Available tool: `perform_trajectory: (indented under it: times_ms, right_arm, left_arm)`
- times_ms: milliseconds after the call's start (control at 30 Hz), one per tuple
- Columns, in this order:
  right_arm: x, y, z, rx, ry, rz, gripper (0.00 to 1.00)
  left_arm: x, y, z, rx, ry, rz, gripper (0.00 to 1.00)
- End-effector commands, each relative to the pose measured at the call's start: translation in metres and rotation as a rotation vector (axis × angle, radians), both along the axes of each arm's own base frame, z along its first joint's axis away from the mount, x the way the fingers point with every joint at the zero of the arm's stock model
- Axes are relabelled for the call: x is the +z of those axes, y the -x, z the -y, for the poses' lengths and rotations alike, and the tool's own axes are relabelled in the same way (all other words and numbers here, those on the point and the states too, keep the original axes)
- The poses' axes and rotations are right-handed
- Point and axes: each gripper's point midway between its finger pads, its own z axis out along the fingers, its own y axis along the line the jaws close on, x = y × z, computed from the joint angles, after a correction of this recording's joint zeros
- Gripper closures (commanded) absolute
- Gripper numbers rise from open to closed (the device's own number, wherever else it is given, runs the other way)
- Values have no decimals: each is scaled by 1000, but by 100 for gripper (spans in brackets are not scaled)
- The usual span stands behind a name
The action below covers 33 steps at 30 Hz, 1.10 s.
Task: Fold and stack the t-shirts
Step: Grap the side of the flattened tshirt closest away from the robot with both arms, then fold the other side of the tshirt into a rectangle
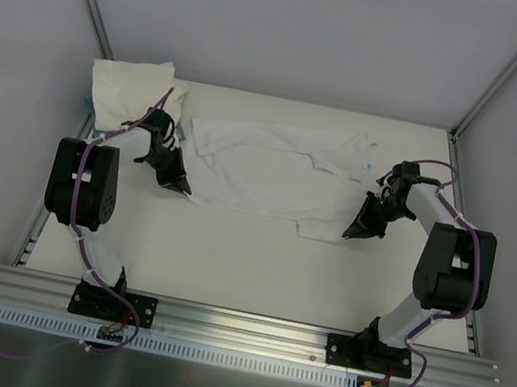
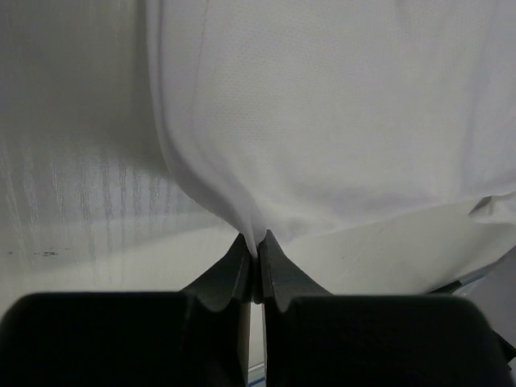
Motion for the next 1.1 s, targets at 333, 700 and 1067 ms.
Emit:
perform_trajectory:
  times_ms: [333, 700, 1067]
  right_arm:
    - [42, -47, 6, -32, 14, 108, 100]
    - [55, -112, 16, -96, -8, 156, 100]
    - [53, -182, 6, -130, -56, 195, 100]
  left_arm:
    - [69, -29, -15, -13, -33, 136, 100]
    - [90, -69, -17, 26, 7, 185, 100]
    - [78, -77, -14, 32, 31, 161, 100]
